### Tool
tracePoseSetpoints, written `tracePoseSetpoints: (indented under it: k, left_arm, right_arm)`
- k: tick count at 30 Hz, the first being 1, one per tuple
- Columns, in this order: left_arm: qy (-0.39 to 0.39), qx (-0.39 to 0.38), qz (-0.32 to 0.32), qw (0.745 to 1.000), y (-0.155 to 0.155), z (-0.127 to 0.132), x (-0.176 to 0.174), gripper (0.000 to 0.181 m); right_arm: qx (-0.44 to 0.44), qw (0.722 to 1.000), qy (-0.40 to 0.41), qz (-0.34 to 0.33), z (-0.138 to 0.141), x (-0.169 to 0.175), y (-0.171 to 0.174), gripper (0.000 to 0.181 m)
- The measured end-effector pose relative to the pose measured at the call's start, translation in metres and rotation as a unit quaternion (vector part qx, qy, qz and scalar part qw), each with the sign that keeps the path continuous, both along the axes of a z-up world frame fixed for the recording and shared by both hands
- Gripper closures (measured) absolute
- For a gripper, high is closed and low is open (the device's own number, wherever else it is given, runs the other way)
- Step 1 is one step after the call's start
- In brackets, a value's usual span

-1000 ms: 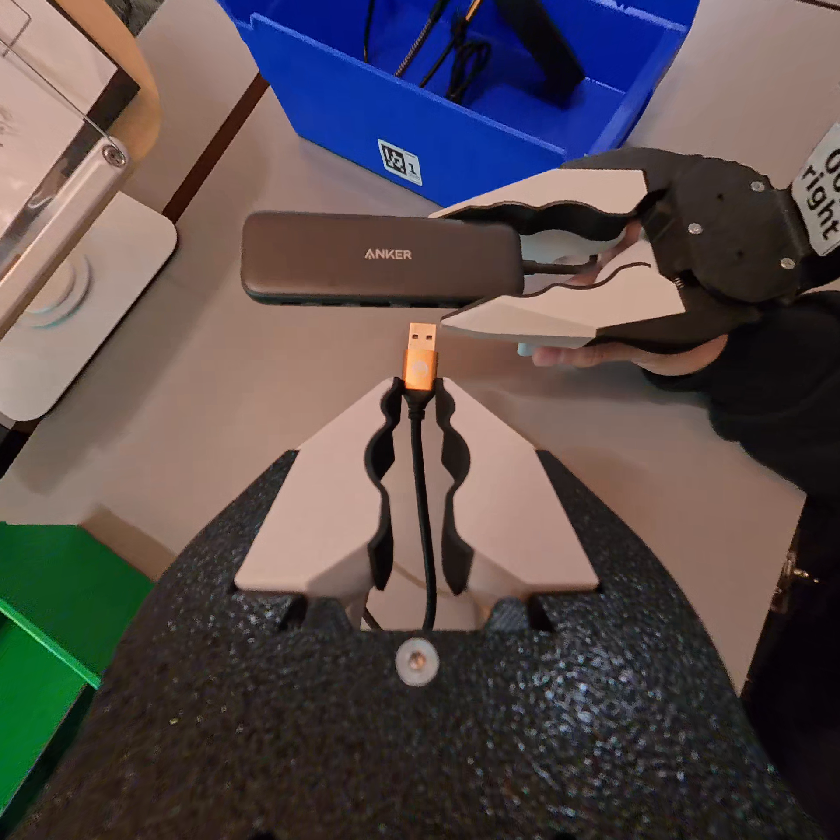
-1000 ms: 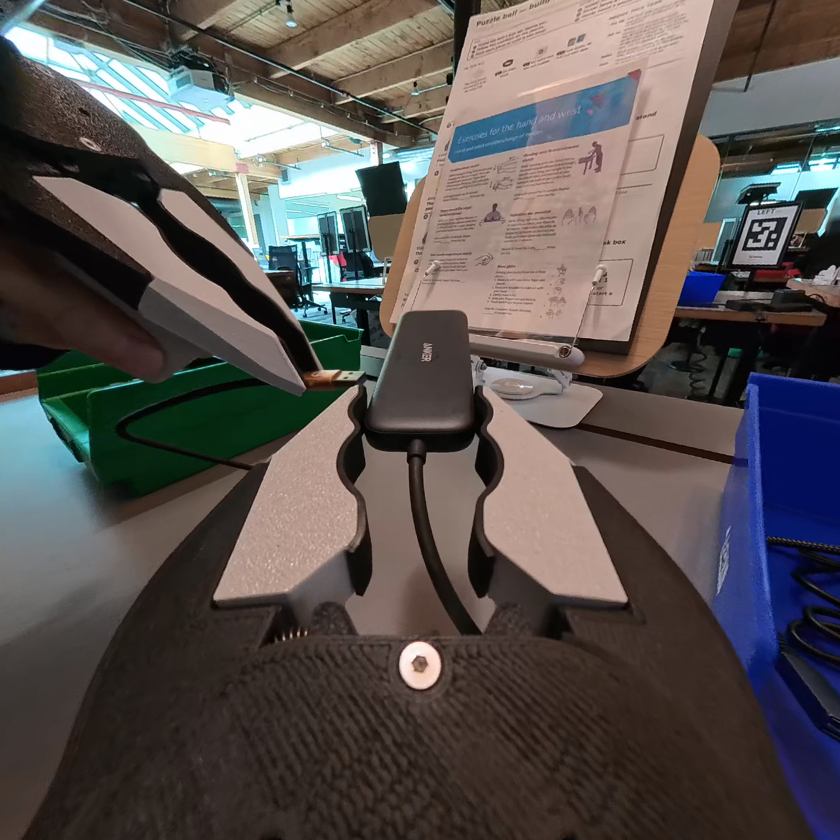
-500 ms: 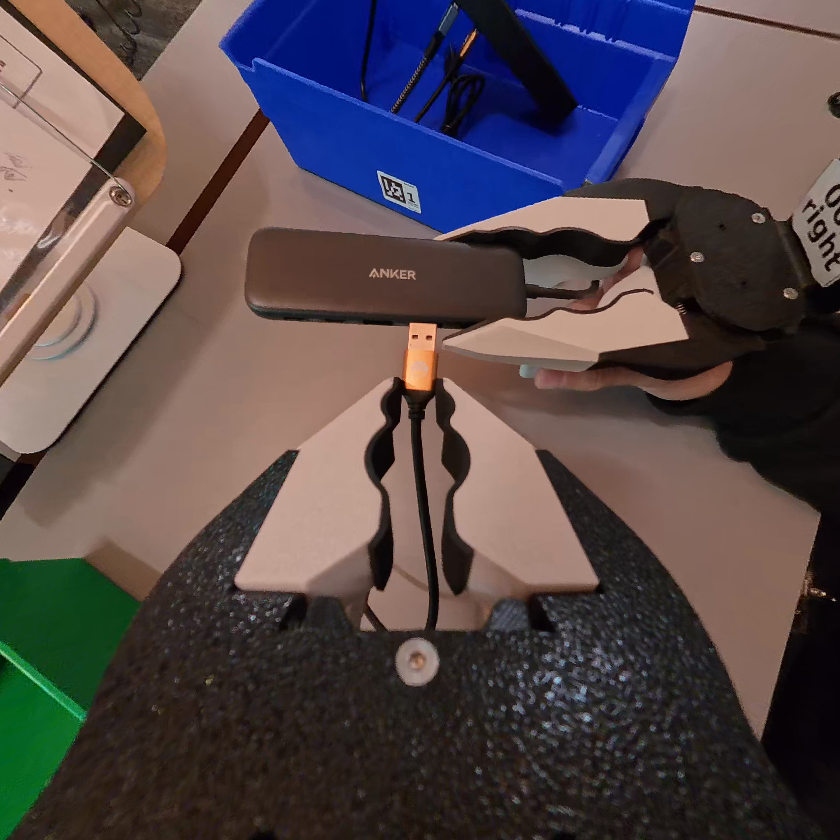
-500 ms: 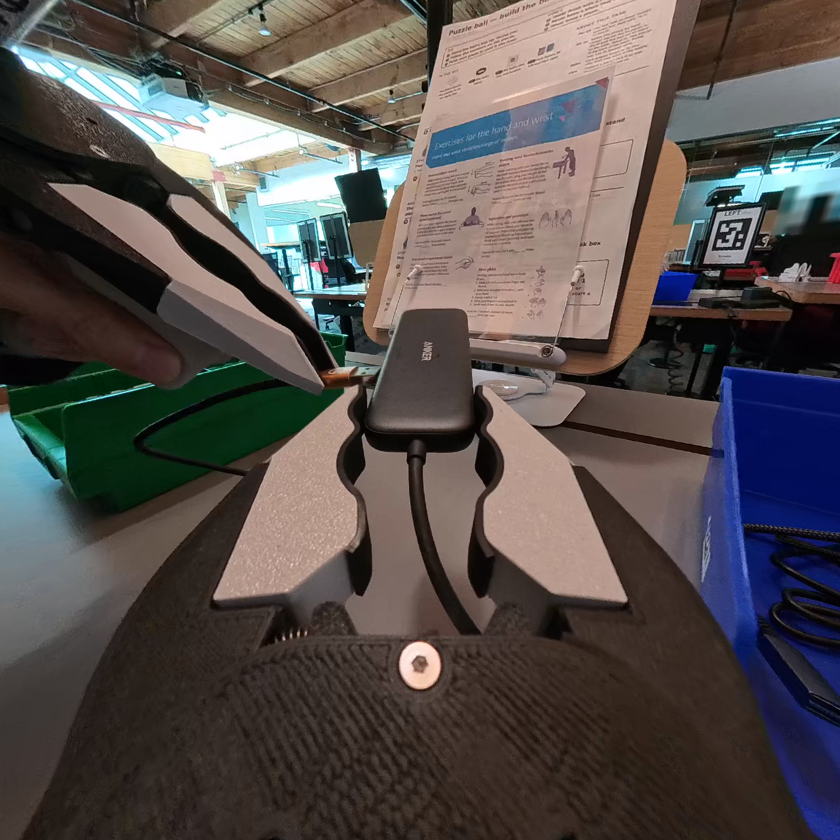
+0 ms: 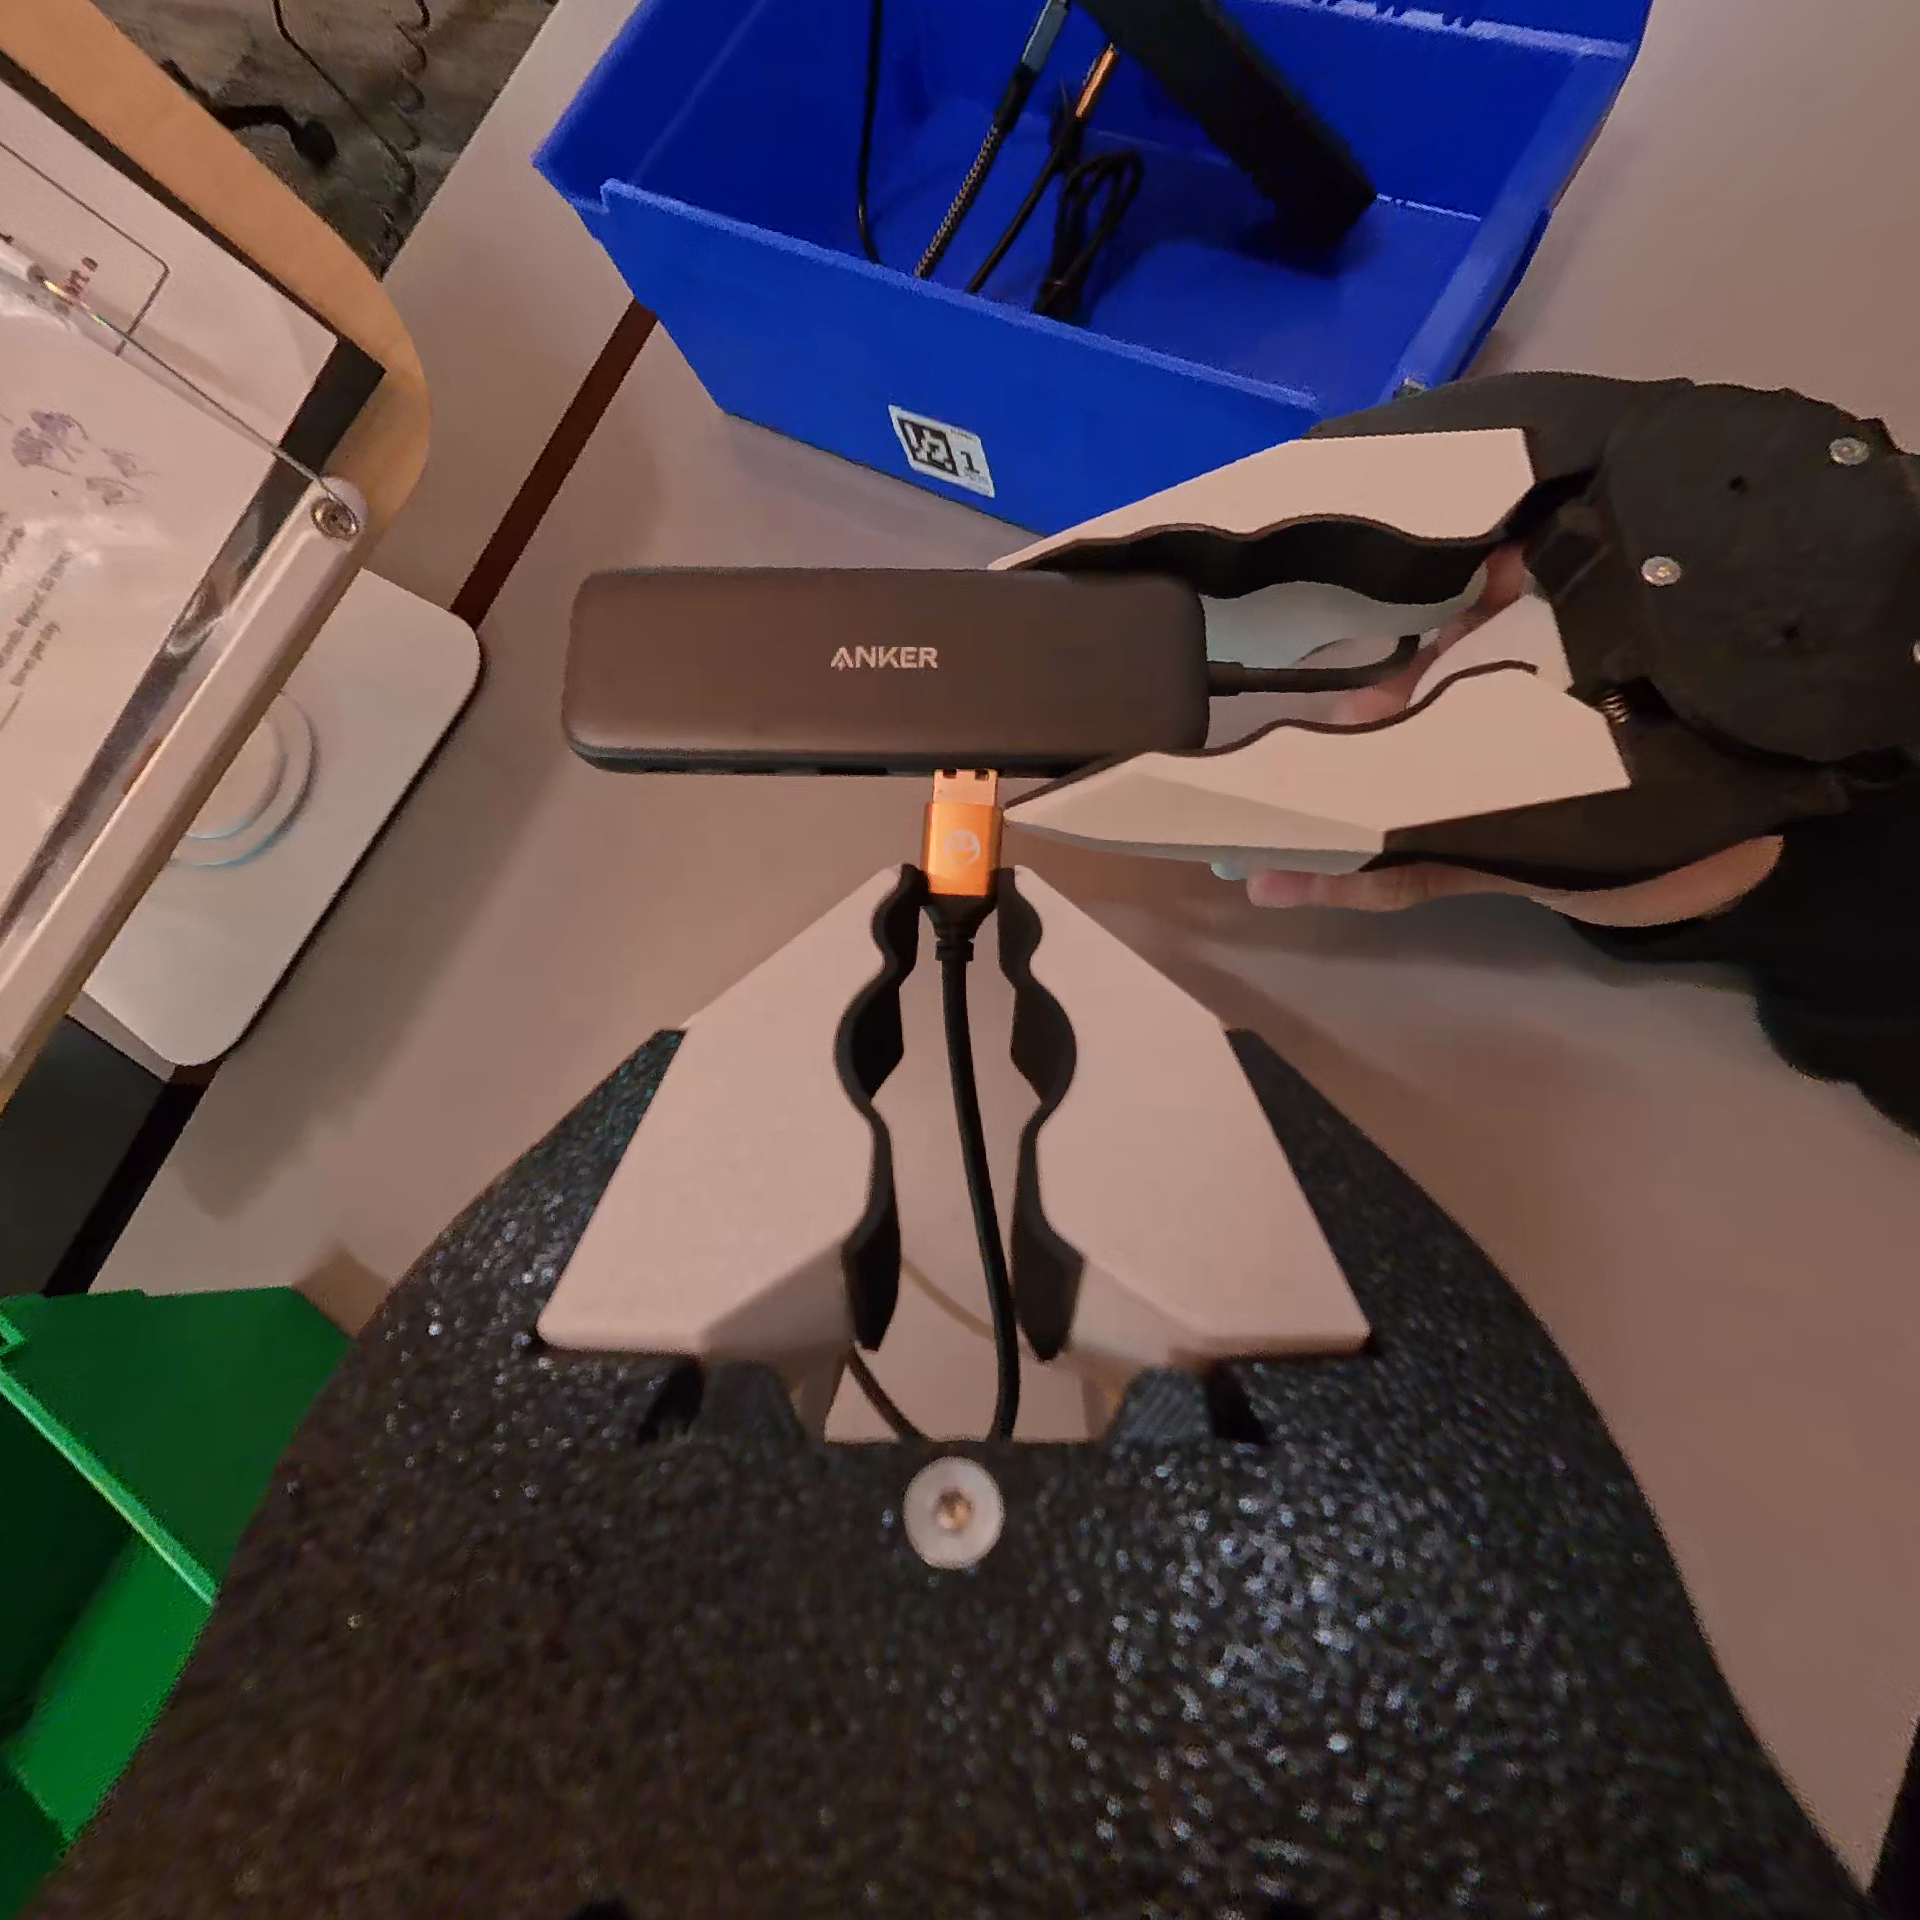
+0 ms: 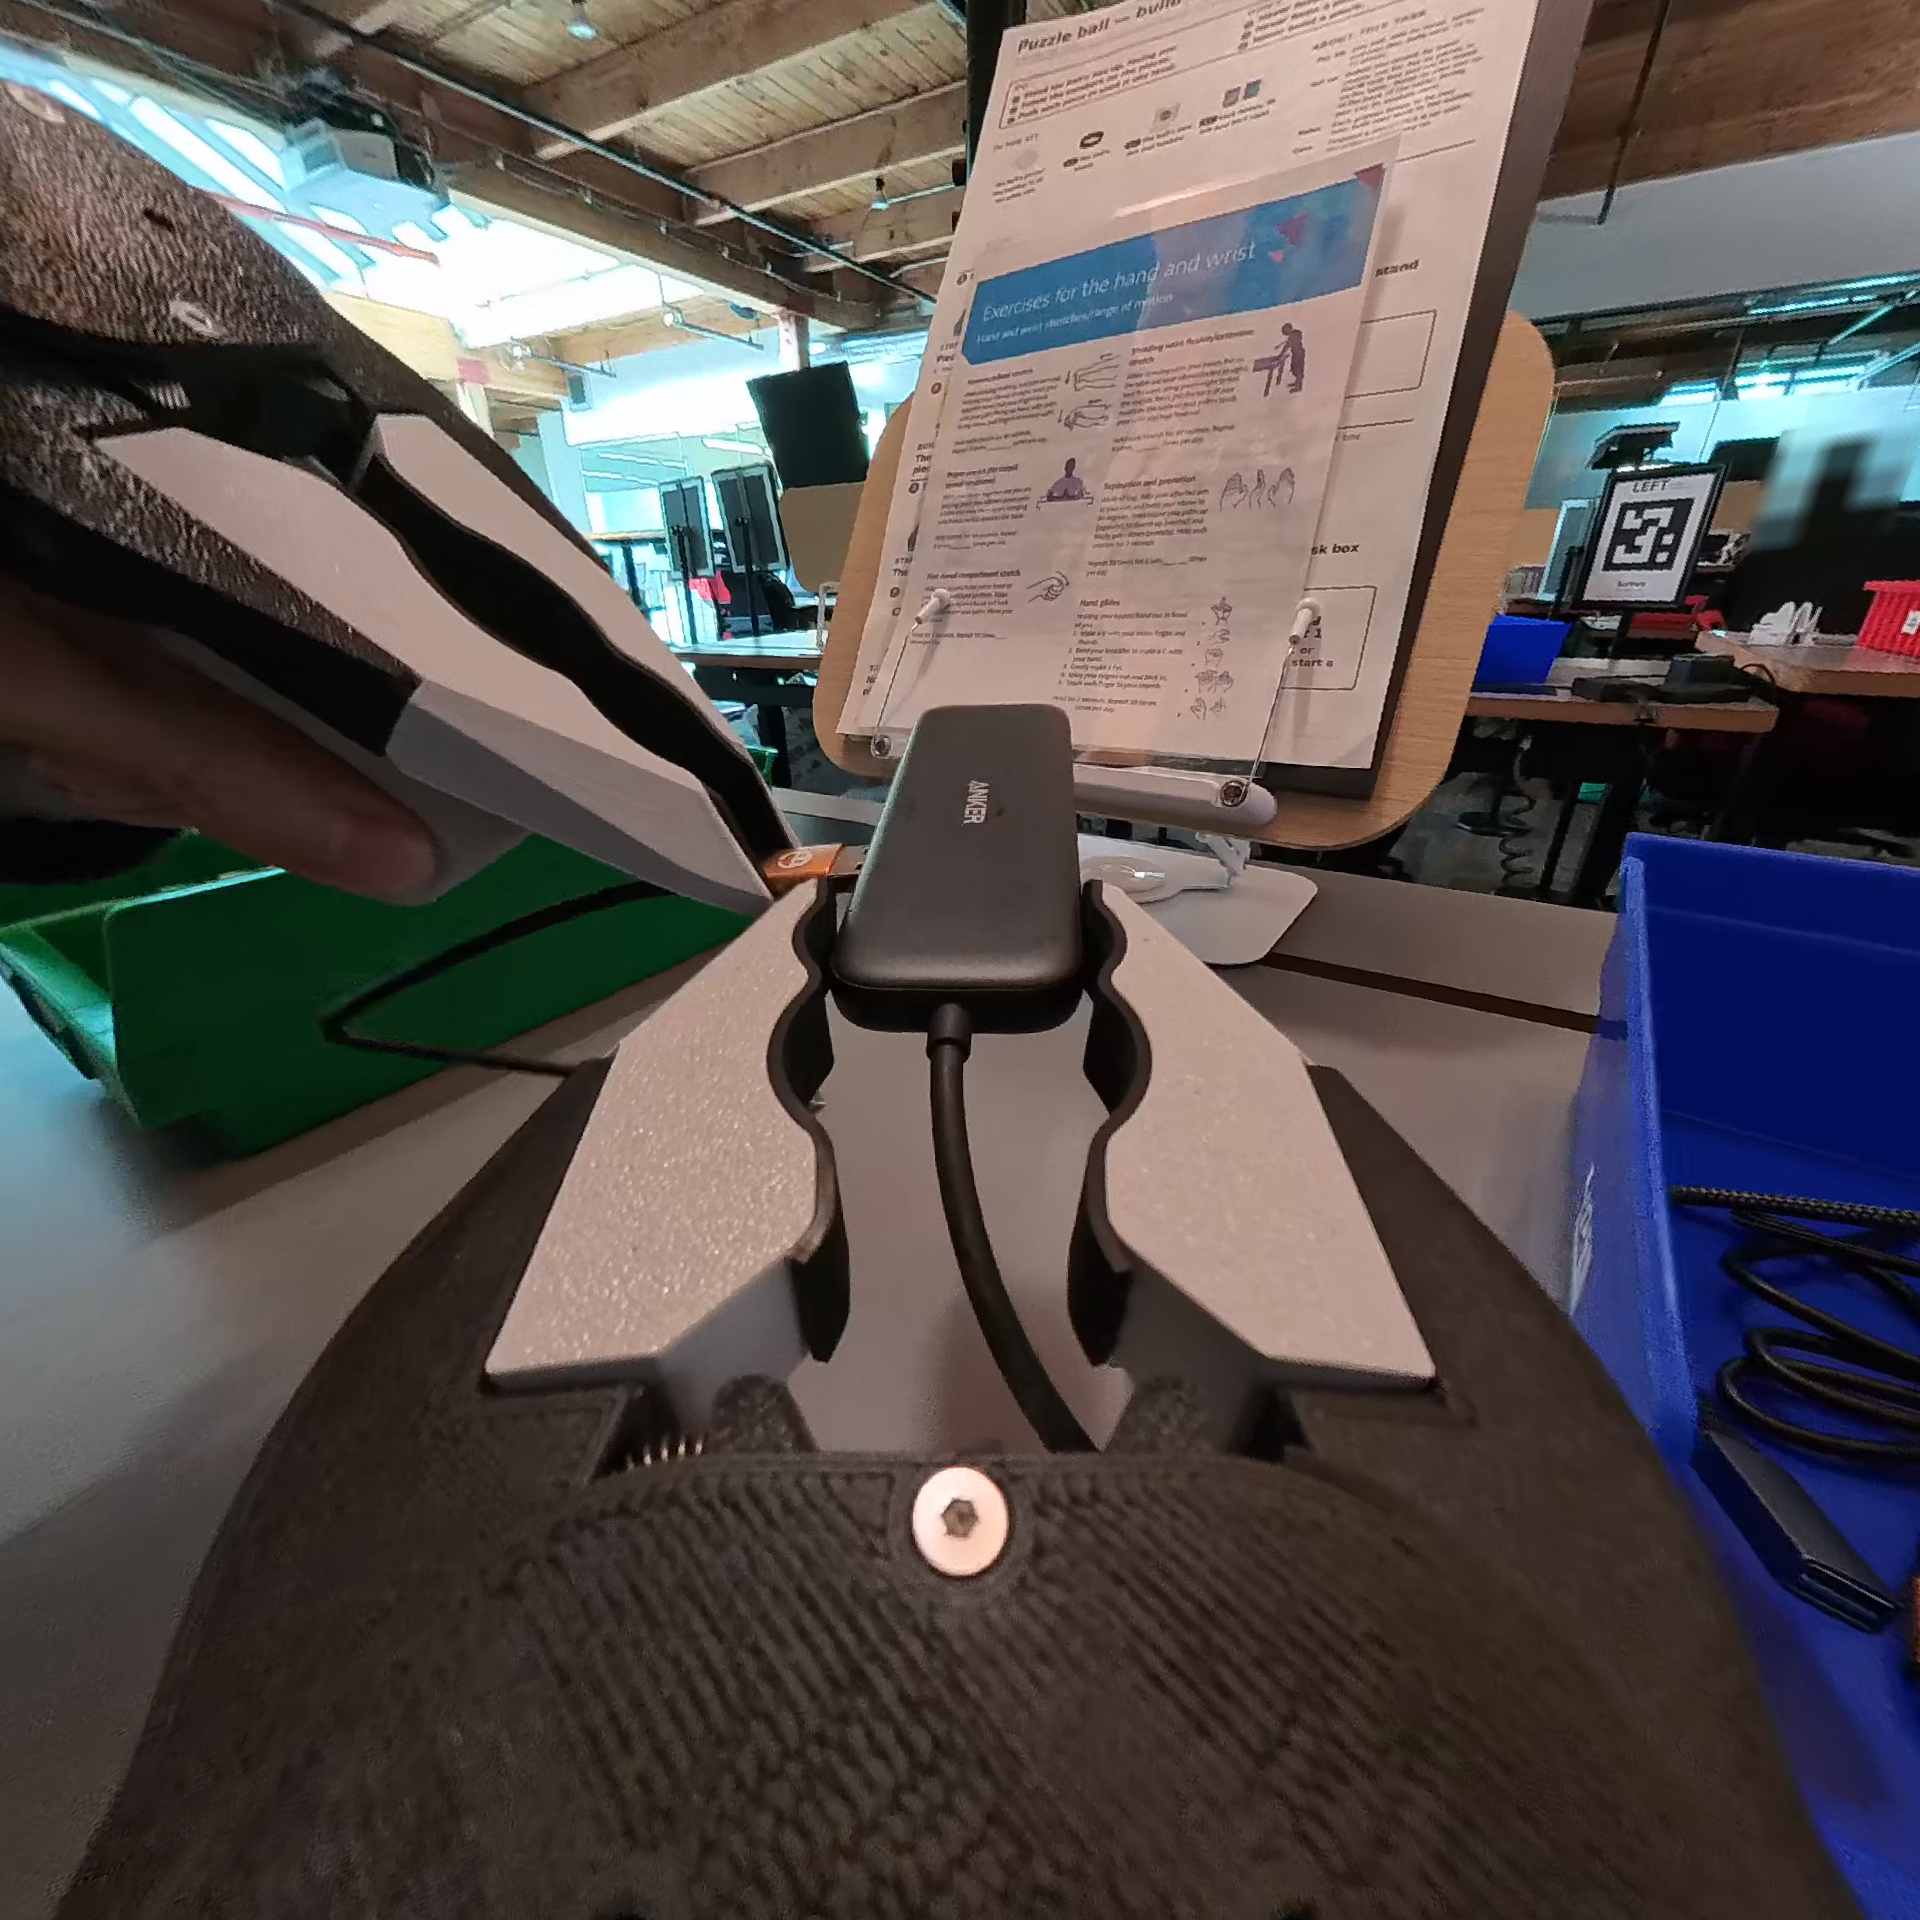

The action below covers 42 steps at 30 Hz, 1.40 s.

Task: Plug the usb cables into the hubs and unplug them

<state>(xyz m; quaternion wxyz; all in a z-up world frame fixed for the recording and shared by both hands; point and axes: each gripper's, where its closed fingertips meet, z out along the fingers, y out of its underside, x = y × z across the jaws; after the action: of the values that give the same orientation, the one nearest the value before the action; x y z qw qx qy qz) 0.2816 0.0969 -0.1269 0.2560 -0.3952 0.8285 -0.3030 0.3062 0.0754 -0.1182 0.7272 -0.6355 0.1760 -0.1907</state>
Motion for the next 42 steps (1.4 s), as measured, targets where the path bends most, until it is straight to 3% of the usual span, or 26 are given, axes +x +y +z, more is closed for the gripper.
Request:
tracePoseSetpoints:
  k: [10, 14, 17, 20, 23, 26, 30, 35, 42]
  left_arm:
    - [-0.024, 0.018, -0.025, 0.999, -0.002, 0.002, 0.003, 0.169]
    - [-0.034, -0.012, -0.034, 0.999, -0.008, 0.004, 0.005, 0.168]
    - [-0.039, -0.050, -0.032, 0.997, -0.004, 0.021, -0.004, 0.161]
    - [-0.068, -0.058, 0.017, 0.996, 0.035, 0.053, -0.021, 0.156]
    - [-0.057, -0.027, 0.140, 0.988, 0.117, 0.061, -0.047, 0.151]
    - [0.029, 0.017, 0.234, 0.972, 0.198, 0.027, -0.081, 0.150]
    - [0.178, 0.024, 0.263, 0.948, 0.255, -0.043, -0.110, 0.151]
    - [0.252, -0.015, 0.230, 0.940, 0.259, -0.102, -0.095, 0.149]
    - [0.279, 0.035, 0.194, 0.940, 0.264, -0.131, -0.093, 0.155]
  right_arm:
    - [-0.017, 1.000, -0.008, 0.008, -0.002, -0.004, 0.002, 0.135]
    - [-0.011, 1.000, -0.017, 0.003, 0.002, 0.000, -0.003, 0.135]
    - [0.019, 1.000, -0.006, -0.015, 0.008, 0.005, -0.009, 0.136]
    - [0.017, 1.000, -0.001, -0.017, 0.006, 0.010, -0.014, 0.136]
    - [0.016, 1.000, -0.001, -0.023, 0.006, 0.013, -0.018, 0.136]
    - [0.011, 1.000, -0.002, -0.019, 0.004, 0.011, -0.015, 0.136]
    - [-0.001, 1.000, -0.006, -0.008, 0.000, 0.006, -0.009, 0.135]
    - [-0.012, 1.000, -0.009, 0.001, -0.004, 0.003, -0.004, 0.136]
    - [-0.016, 1.000, -0.008, 0.005, -0.007, 0.001, -0.002, 0.136]
